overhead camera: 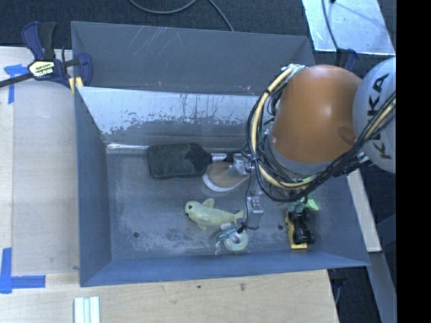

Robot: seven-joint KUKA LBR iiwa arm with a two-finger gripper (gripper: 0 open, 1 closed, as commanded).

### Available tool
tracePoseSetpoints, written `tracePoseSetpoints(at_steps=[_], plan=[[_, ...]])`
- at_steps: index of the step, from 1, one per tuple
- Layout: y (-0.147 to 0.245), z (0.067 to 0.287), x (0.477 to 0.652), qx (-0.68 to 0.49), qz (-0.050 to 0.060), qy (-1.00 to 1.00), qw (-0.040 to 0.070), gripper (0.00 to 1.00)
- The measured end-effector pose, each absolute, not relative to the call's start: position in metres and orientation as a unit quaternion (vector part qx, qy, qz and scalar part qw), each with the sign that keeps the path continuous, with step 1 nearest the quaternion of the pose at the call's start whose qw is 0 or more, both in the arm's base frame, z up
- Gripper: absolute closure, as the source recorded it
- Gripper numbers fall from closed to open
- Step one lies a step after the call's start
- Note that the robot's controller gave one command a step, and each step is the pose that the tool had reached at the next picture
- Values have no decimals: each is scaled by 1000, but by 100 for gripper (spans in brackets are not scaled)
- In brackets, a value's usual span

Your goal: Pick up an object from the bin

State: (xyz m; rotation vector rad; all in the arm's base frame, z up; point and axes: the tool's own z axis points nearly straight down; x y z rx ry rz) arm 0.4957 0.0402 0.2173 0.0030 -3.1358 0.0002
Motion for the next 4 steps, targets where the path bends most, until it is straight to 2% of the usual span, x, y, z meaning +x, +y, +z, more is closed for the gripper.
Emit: tracePoseSetpoints(at_steps=[1,2,3,4], plan=[[40,222,497,0,0,-1000,-1,0],[41,189,495,-28,0,-1000,-4,0],[60,153,494,-107,0,-994,-1,0],[63,111,504,-114,-1,-993,-5,0]])
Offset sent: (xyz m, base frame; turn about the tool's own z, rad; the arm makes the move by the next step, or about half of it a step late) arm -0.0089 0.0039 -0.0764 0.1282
